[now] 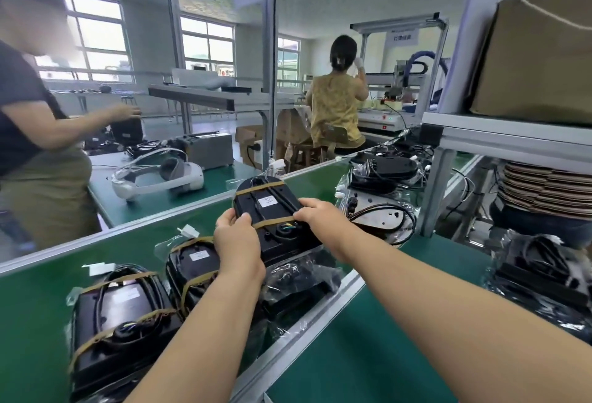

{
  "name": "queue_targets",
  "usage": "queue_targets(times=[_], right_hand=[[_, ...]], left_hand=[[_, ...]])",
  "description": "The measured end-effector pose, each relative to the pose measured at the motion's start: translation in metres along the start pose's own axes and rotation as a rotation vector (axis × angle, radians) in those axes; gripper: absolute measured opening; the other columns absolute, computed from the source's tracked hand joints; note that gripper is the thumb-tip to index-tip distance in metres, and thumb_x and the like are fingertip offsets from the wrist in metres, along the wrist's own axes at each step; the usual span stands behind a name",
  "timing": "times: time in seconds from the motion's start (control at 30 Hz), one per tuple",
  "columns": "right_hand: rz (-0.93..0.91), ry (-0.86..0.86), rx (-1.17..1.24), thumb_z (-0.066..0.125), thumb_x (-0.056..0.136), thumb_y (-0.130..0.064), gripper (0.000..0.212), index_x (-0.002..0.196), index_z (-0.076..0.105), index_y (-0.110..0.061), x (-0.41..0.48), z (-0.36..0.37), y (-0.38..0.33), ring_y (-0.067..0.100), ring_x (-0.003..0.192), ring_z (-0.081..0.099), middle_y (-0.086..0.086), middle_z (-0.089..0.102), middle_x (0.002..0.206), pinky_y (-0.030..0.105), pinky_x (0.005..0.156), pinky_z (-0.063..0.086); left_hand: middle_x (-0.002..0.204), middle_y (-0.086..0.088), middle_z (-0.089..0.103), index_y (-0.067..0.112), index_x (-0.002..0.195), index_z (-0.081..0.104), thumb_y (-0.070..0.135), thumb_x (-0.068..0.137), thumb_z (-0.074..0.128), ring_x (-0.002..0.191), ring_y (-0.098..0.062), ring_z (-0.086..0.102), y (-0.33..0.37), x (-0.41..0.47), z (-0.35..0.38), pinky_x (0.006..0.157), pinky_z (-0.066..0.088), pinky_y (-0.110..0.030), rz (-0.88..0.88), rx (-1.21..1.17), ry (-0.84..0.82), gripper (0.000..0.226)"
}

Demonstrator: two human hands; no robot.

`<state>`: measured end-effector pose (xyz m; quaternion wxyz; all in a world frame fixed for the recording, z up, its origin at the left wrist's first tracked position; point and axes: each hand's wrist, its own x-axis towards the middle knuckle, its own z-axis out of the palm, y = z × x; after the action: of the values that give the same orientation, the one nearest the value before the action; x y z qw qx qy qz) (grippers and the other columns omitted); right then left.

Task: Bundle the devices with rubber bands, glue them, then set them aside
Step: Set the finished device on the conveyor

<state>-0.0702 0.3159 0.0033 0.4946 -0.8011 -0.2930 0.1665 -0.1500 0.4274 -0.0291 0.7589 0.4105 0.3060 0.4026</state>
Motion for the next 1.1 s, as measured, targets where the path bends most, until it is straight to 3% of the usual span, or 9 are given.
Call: queue_targets(times=[0.2,0.4,0.5,0.57,0.63,0.73,0.8,0.93,1.1], right_hand=[[0.037,-0.021,0.014,0.053,0.096,-0.020,0.052,0.147,0.043,-0.018,0.023,0.008,0.015,0.015,0.111,0.040,0.007,0.047,0.145,0.027,0.092,0.028],[0.016,-0.027,-0.039,0.049,0.096,-0.016,0.048,0.144,0.047,-0.017,0.041,0.016,0.017,0.018,0.108,0.049,0.005,0.053,0.134,0.028,0.087,0.035],[0.023,-0.042,-0.084,0.045,0.096,-0.015,0.048,0.144,0.047,-0.017,0.049,0.023,0.016,0.023,0.118,0.050,0.006,0.052,0.138,0.031,0.096,0.040],[0.029,-0.047,-0.155,0.043,0.096,-0.015,0.046,0.142,0.048,-0.011,0.053,0.027,0.016,0.030,0.125,0.050,0.012,0.052,0.141,0.037,0.105,0.042],[0.023,-0.048,-0.215,0.042,0.097,-0.013,0.043,0.138,0.051,-0.005,0.056,0.028,0.016,0.034,0.128,0.049,0.017,0.053,0.139,0.039,0.107,0.041],[0.004,-0.070,-0.205,0.044,0.097,-0.015,0.044,0.140,0.052,-0.012,0.056,0.030,0.018,0.027,0.129,0.049,0.010,0.052,0.144,0.030,0.102,0.040],[-0.025,-0.084,-0.223,0.044,0.096,-0.015,0.042,0.136,0.058,-0.017,0.055,0.031,0.018,0.022,0.124,0.052,0.005,0.056,0.140,0.029,0.099,0.041],[-0.076,-0.086,-0.347,0.039,0.098,-0.018,0.039,0.130,0.063,-0.019,0.054,0.035,0.018,0.021,0.115,0.055,0.005,0.061,0.134,0.028,0.092,0.042],[-0.123,-0.079,-0.481,0.031,0.102,-0.024,0.043,0.137,0.056,-0.019,0.053,0.038,0.021,0.025,0.128,0.049,0.005,0.054,0.143,0.029,0.100,0.037]], left_hand=[[0.125,-0.016,0.064,0.009,0.139,0.050,0.002,0.095,0.036,0.110,-0.037,0.063,-0.011,0.014,0.004,0.098,0.051,-0.056,0.026,0.118,-0.015,0.047],[0.108,-0.016,0.067,0.013,0.134,0.055,0.003,0.094,0.033,0.071,-0.021,0.052,-0.026,0.026,0.001,0.065,0.046,-0.033,0.101,0.210,0.068,0.046],[0.127,-0.013,0.062,0.016,0.140,0.050,0.005,0.096,0.032,0.103,-0.027,0.062,-0.031,0.029,-0.003,0.091,0.054,-0.042,0.143,0.303,0.087,0.048],[0.147,-0.008,0.048,0.015,0.149,0.039,0.008,0.099,0.031,0.134,-0.030,0.047,-0.033,0.029,-0.004,0.112,0.040,-0.050,0.156,0.388,0.093,0.051],[0.157,-0.004,0.036,0.013,0.152,0.034,0.005,0.100,0.030,0.142,-0.026,0.037,-0.036,0.027,-0.005,0.119,0.030,-0.043,0.197,0.422,0.091,0.052],[0.162,0.001,0.025,0.009,0.152,0.035,-0.003,0.100,0.028,0.148,-0.014,0.023,-0.039,0.019,-0.005,0.112,0.016,-0.018,0.311,0.484,0.080,0.053],[0.162,0.001,0.025,0.007,0.152,0.033,-0.006,0.100,0.028,0.148,-0.011,0.022,-0.042,0.016,-0.007,0.108,0.014,-0.013,0.360,0.497,0.052,0.054],[0.160,0.000,0.029,0.007,0.150,0.036,-0.008,0.096,0.030,0.147,-0.012,0.025,-0.044,0.017,-0.008,0.110,0.015,-0.015,0.362,0.475,0.044,0.056],[0.158,-0.001,0.033,0.008,0.149,0.039,-0.006,0.094,0.032,0.146,-0.013,0.028,-0.042,0.014,-0.007,0.119,0.020,-0.026,0.340,0.450,0.061,0.057]])
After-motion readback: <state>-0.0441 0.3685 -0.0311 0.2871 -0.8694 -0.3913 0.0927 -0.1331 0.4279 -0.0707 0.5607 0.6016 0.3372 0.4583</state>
